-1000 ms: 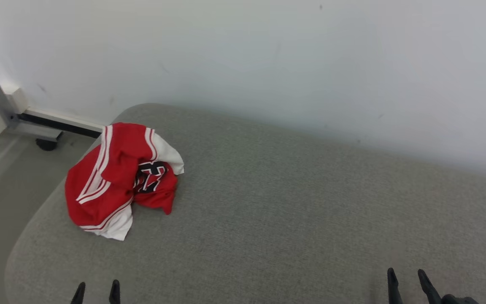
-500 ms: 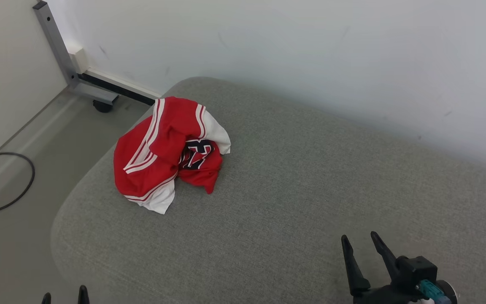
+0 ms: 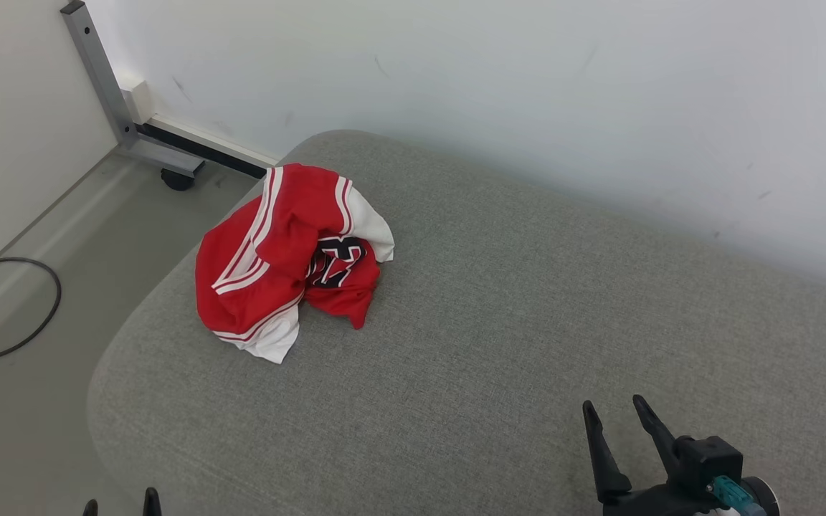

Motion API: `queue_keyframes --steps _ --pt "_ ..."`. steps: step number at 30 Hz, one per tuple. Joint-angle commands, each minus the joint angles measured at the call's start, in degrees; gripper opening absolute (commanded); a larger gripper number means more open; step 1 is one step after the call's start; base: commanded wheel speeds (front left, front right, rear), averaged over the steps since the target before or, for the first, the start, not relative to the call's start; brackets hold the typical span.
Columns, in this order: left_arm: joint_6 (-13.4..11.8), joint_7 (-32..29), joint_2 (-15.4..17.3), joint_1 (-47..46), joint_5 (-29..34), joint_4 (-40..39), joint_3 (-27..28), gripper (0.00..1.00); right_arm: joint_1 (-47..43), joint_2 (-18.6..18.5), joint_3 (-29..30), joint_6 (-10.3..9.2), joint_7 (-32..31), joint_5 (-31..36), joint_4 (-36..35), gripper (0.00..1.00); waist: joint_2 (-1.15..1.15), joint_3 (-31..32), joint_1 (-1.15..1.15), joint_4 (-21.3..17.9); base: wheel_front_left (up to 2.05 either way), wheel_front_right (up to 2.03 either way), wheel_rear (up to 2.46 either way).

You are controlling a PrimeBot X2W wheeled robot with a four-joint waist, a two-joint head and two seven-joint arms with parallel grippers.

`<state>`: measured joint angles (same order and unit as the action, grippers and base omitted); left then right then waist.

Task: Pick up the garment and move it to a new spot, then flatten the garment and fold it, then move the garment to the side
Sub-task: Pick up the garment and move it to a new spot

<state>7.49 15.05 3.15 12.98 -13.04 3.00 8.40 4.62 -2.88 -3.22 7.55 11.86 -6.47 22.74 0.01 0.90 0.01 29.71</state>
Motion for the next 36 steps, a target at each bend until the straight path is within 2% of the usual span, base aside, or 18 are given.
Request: queue_keyframes --steps 1,6,9,12,15,16,17,21,29,36 --pt "-0.1 0.2 -0.2 -0.4 -0.2 0.7 -0.2 1.0 -0.1 0.0 0.2 -0.13 0.3 0.3 -0.2 1.0 -0.01 0.1 -0.01 -0.1 0.0 0.0 0.0" --pt "-0.1 0.2 -0.2 -2.8 -1.0 4.3 -1.9 1.0 -1.4 0.0 0.6 -0.13 0.1 0.6 -0.8 1.0 -0.01 0.2 -0.01 -0.3 0.0 0.0 0.0" --pt "-0.1 0.0 1.4 -6.5 -2.7 8.3 -5.3 1.0 -2.3 0.0 1.1 -0.13 -0.3 1.0 -1.7 1.0 -0.01 -0.1 -0.01 -0.2 0.0 0.0 0.0" --pt "-0.1 -1.3 3.9 -13.3 -5.0 12.3 -8.6 1.0 -3.2 0.0 1.5 -0.13 -1.5 2.3 -3.3 1.0 -0.01 -1.6 -0.01 -0.1 0.0 0.0 0.0" --pt "-0.1 -2.8 4.8 -20.5 -6.9 15.7 -9.5 1.0 -3.9 -0.7 1.9 -0.13 -2.8 3.3 -5.9 1.0 -0.01 -3.8 -0.01 0.0 0.0 0.0 0.0" --pt "-0.3 -5.4 4.4 -25.8 -8.7 18.9 -9.1 1.0 -4.5 -1.5 2.0 -0.13 -3.8 3.8 -8.0 1.0 -0.01 -5.4 -0.01 0.1 0.0 0.0 0.0" --pt "-0.3 -5.4 4.4 -25.8 -8.7 18.9 -9.1 1.0 -4.5 -1.5 2.0 -0.13 -3.8 3.8 -8.0 1.0 -0.01 -5.4 -0.01 0.1 0.0 0.0 0.0" --pt "-0.3 -11.2 4.3 -36.9 -10.8 27.4 -9.1 1.0 -5.3 -2.9 0.9 -0.13 -6.3 5.1 -12.9 1.0 -0.01 -8.6 -0.01 -0.3 0.0 0.0 0.0" --pt "-2.2 -15.8 4.2 -52.8 -15.5 39.6 -5.9 1.0 -4.6 -8.5 -5.6 -0.14 -13.1 5.3 -23.5 1.0 -0.01 -18.8 -0.01 -7.7 0.0 0.0 0.0" --pt "-2.0 -16.7 4.9 -60.9 -16.1 48.1 -6.6 1.0 -7.3 -12.5 -6.0 -0.13 -16.8 4.3 -29.9 1.0 -0.01 -23.7 -0.01 -11.8 0.0 0.0 0.0"
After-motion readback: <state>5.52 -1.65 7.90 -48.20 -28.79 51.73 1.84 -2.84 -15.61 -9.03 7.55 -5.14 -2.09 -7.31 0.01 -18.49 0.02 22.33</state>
